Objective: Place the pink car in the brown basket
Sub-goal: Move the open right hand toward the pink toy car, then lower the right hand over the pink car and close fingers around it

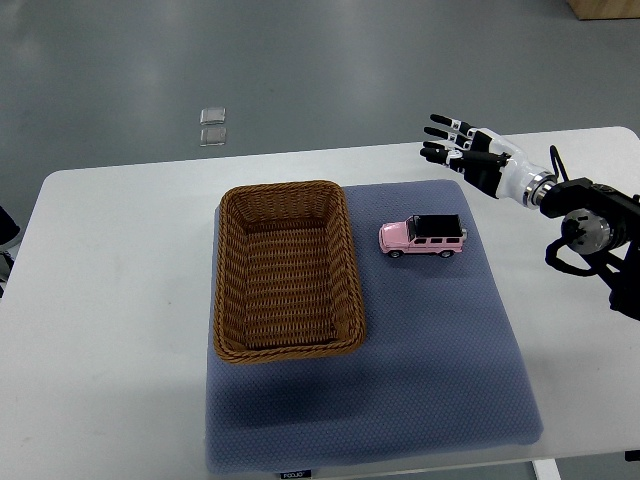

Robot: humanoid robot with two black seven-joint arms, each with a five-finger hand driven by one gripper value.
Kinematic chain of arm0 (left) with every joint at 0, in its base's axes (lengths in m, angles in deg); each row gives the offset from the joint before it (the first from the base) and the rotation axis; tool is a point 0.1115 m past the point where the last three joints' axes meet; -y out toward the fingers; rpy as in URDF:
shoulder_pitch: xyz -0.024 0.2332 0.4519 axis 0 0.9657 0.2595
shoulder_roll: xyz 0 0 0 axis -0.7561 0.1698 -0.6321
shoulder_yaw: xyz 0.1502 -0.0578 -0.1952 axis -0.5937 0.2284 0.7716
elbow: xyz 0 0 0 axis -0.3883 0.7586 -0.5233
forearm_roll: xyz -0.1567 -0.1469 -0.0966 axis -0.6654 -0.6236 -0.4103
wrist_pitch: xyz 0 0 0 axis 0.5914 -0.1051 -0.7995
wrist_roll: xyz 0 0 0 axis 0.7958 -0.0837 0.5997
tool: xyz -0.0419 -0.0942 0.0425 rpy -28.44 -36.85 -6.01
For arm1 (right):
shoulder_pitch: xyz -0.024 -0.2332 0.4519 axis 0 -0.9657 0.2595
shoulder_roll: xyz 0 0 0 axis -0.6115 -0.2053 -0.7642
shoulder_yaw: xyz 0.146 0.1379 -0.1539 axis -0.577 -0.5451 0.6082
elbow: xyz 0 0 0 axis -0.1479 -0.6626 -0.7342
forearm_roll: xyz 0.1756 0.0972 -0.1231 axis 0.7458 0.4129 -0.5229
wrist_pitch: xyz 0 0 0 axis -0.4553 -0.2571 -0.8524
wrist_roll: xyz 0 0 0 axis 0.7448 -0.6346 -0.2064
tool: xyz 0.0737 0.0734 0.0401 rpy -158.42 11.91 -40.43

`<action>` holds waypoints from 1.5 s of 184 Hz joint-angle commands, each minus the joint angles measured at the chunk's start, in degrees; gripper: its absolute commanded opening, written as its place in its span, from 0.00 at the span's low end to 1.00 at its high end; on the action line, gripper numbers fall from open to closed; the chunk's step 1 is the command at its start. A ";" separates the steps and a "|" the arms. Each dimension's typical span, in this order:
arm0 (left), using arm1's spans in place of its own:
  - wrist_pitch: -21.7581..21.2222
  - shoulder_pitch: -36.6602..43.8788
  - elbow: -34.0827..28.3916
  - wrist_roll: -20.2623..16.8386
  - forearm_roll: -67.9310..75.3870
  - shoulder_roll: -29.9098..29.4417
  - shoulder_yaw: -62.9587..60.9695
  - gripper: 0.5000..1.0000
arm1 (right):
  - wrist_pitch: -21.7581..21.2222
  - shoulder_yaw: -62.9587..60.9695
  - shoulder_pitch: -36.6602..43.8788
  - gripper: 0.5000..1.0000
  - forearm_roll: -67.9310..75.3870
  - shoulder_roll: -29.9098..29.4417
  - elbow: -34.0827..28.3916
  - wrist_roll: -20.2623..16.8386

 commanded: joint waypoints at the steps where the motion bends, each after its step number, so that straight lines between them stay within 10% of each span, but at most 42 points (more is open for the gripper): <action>1: 0.00 0.00 0.09 0.00 0.00 0.00 -0.07 1.00 | -0.53 0.19 0.14 0.85 -4.89 0.59 -0.80 0.73; 91: 0.00 0.00 0.00 0.00 0.00 0.00 0.01 1.00 | -6.86 5.91 3.57 0.85 -48.05 5.86 -5.46 12.68; 209: 0.00 0.00 0.00 0.00 0.00 0.00 0.01 1.00 | 4.74 16.72 4.53 0.82 -52.45 4.72 -4.15 12.59; 233: 0.00 0.00 0.00 0.00 0.00 0.00 0.01 1.00 | 5.45 16.89 4.53 0.63 -52.45 4.63 -4.15 12.59; 264: 0.00 0.00 0.00 0.00 0.00 0.00 0.01 1.00 | 5.45 18.21 4.53 0.01 -52.45 3.84 -3.35 12.59; 276: 0.00 0.00 0.00 0.00 0.00 0.00 -0.07 1.00 | 5.62 18.56 4.53 0.00 -52.45 3.84 -3.00 12.59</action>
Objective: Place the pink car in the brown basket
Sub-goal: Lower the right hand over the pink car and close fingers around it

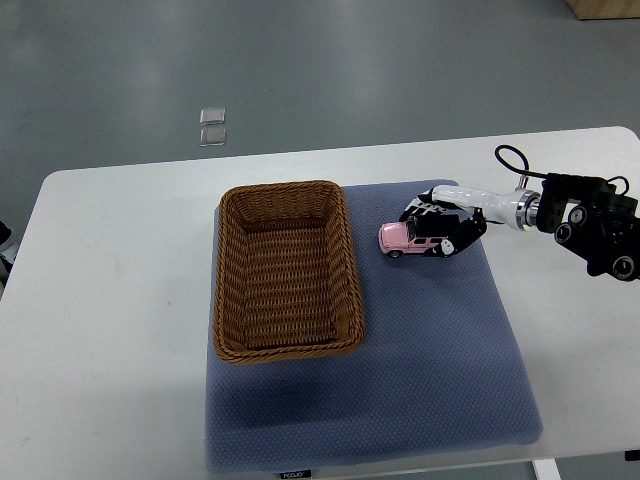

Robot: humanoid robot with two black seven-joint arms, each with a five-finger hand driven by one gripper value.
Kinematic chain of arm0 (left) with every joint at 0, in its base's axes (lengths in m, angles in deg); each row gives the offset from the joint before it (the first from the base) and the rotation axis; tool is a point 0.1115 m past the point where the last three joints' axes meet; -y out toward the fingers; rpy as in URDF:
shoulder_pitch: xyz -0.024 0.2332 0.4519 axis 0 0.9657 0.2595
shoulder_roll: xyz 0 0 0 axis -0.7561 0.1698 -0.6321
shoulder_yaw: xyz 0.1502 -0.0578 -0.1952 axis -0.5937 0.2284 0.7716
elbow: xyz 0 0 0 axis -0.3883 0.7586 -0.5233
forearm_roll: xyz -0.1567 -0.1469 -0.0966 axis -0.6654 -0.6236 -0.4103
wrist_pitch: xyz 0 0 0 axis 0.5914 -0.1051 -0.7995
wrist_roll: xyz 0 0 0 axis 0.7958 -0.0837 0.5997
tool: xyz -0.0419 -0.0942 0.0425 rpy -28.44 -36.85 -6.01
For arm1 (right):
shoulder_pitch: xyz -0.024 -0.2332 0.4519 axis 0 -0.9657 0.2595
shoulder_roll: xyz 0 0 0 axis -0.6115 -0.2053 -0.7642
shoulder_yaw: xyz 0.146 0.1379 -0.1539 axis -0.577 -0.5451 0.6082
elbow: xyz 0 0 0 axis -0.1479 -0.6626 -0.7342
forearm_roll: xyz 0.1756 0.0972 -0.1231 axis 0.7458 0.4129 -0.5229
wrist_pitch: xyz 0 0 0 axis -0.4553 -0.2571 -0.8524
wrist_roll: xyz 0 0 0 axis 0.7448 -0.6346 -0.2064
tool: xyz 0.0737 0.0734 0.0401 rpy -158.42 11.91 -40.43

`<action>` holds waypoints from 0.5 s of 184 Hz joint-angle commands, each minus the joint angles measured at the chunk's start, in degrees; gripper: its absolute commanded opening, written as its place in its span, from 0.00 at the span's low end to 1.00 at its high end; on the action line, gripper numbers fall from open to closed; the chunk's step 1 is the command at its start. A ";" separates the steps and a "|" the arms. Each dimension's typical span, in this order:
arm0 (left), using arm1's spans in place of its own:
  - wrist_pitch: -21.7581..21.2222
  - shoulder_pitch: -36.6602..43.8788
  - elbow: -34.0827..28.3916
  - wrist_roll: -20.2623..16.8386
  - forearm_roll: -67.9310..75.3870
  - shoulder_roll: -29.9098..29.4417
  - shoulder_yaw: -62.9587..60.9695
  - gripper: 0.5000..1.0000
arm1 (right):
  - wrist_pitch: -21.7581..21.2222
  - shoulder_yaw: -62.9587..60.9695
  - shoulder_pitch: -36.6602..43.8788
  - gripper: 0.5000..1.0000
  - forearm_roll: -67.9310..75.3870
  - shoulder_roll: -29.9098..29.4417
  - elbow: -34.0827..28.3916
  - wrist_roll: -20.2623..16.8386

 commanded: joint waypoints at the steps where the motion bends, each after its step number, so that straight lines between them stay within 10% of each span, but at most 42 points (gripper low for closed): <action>1: 0.00 0.00 0.00 0.00 0.00 0.00 -0.06 1.00 | 0.20 0.72 0.03 0.00 -0.01 -0.09 0.54 0.03; 92: 0.00 0.00 0.00 0.00 0.00 0.00 0.03 1.00 | -0.15 -0.51 4.60 0.00 3.41 1.40 -0.16 1.26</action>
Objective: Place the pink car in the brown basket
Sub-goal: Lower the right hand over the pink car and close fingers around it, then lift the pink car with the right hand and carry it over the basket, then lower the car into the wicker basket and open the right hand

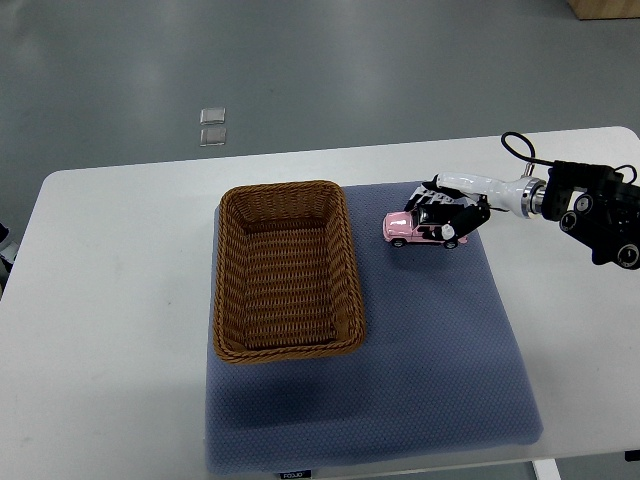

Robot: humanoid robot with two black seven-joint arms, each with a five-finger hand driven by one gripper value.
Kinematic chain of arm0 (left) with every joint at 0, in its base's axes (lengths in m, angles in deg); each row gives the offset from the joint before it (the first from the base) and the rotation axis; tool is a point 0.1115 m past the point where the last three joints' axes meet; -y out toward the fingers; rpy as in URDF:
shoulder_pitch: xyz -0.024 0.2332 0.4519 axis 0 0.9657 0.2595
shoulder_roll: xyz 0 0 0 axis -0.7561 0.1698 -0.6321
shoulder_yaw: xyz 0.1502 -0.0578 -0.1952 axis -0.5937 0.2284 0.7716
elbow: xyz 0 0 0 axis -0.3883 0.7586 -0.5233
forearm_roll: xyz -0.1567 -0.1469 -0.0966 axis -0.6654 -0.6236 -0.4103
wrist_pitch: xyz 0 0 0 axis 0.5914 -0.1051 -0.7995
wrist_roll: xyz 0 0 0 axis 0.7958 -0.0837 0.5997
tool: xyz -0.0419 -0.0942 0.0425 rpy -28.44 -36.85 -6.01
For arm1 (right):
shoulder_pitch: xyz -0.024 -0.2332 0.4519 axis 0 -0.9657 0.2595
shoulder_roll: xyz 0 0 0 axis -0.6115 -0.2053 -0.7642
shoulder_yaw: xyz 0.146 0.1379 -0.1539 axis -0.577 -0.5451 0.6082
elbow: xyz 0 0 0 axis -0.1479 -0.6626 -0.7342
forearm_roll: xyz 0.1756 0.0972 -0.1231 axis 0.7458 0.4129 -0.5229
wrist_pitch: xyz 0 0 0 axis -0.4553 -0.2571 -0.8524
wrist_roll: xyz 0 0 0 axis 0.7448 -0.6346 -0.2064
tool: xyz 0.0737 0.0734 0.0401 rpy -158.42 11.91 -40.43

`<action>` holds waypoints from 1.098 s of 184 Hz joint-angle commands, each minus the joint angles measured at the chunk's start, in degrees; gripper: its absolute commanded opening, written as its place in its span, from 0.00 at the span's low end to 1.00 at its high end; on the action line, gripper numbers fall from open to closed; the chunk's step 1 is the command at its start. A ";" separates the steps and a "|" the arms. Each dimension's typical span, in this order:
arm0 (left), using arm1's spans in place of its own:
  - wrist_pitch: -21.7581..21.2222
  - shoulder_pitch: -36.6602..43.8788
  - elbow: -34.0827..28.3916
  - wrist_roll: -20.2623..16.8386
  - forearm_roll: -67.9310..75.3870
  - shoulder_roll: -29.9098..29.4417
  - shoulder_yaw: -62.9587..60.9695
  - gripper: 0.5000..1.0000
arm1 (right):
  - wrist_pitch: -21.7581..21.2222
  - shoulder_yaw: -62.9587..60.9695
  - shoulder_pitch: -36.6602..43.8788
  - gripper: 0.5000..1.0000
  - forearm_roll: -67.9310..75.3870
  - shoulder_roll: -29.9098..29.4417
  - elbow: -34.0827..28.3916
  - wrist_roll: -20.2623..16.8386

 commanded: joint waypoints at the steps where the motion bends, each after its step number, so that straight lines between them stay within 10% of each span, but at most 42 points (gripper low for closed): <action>1: 0.00 0.00 -0.02 0.00 0.00 0.00 0.04 1.00 | -0.18 -0.08 1.73 0.00 1.71 0.25 -0.55 0.45; 170: 0.00 0.00 -0.02 0.00 0.00 0.00 -0.05 1.00 | -2.12 5.37 10.00 0.08 6.46 -19.17 3.40 2.91; 187: 0.00 0.00 -0.02 0.00 0.00 0.00 -0.05 1.00 | -1.59 5.55 8.77 0.25 6.55 -20.05 3.67 2.91; 202: 0.00 0.00 -0.02 0.00 0.00 0.00 -0.05 1.00 | -0.54 5.46 7.80 0.69 7.16 -20.76 3.67 2.82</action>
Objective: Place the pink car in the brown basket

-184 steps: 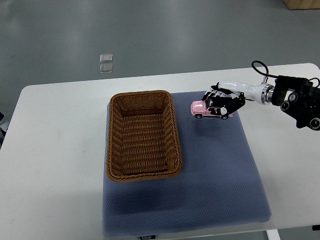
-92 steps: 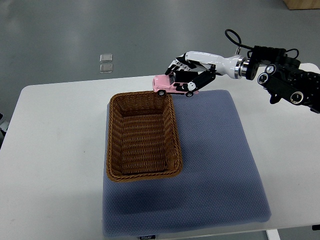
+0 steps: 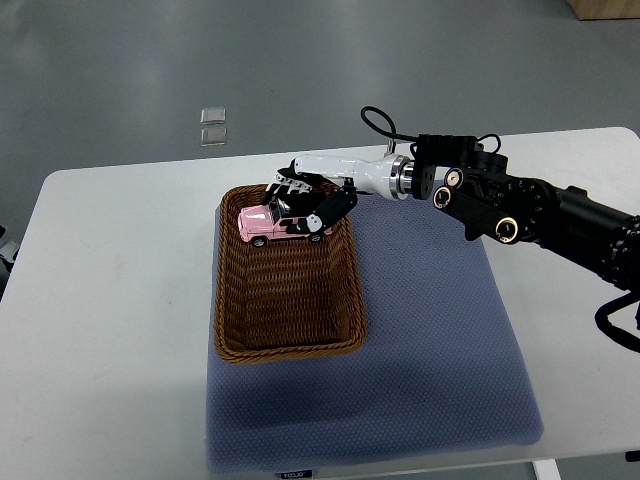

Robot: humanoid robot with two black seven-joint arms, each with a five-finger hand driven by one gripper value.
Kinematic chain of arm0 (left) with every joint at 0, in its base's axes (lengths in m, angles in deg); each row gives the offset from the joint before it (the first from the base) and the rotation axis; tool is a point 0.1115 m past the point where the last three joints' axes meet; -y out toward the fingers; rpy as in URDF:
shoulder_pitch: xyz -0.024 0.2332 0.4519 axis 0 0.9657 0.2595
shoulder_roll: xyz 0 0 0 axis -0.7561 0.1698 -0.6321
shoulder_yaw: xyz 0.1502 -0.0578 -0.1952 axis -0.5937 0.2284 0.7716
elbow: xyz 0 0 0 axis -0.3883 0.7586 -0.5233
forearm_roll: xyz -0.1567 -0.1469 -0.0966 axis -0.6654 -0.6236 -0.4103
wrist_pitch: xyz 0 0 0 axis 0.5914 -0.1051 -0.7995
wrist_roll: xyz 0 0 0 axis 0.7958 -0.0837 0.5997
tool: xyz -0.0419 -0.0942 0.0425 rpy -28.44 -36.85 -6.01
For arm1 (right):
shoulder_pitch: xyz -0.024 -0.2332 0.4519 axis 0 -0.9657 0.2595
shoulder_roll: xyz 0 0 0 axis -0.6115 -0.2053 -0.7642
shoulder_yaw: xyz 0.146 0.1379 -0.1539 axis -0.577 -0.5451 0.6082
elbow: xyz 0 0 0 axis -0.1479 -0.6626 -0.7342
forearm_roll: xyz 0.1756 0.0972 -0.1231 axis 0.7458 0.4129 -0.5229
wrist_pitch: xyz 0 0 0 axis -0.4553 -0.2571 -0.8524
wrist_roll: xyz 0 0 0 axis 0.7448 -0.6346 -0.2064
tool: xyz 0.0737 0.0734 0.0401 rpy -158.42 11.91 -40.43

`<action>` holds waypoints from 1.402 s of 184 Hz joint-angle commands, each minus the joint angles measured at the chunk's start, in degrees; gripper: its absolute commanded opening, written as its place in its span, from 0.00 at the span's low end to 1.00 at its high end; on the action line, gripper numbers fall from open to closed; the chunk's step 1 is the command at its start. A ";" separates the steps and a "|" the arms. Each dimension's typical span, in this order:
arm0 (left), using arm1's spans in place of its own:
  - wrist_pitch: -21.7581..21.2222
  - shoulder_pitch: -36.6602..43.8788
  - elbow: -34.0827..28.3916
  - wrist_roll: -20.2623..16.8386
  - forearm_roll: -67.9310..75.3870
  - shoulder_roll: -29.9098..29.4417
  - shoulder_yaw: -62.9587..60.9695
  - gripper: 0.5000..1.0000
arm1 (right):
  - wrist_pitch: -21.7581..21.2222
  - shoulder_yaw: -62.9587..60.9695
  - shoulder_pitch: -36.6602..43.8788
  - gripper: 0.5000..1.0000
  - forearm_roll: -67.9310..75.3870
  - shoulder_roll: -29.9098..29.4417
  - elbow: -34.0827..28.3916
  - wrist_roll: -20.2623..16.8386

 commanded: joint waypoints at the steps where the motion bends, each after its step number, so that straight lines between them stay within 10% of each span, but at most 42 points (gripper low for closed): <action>1: 0.00 0.00 -0.01 0.00 0.00 0.00 -0.05 1.00 | 1.07 -0.01 -1.14 0.69 0.64 -0.89 0.11 -0.08; 58: 0.00 0.00 0.08 0.00 0.00 0.00 0.04 1.00 | 0.36 -3.88 -1.49 0.78 6.70 1.05 0.29 -2.19; 94: 0.00 0.00 0.08 0.00 0.00 0.00 0.04 1.00 | -2.97 -8.19 -3.69 0.79 28.22 5.88 0.38 -13.88; 148: 0.00 0.00 -0.01 0.00 0.00 0.00 -0.05 1.00 | -4.82 -14.42 -9.84 0.79 50.12 8.34 1.34 -21.62; 258: 0.00 0.00 -0.01 0.00 0.00 0.00 0.04 1.00 | -5.26 -24.71 -17.49 0.79 62.34 8.52 1.70 -25.40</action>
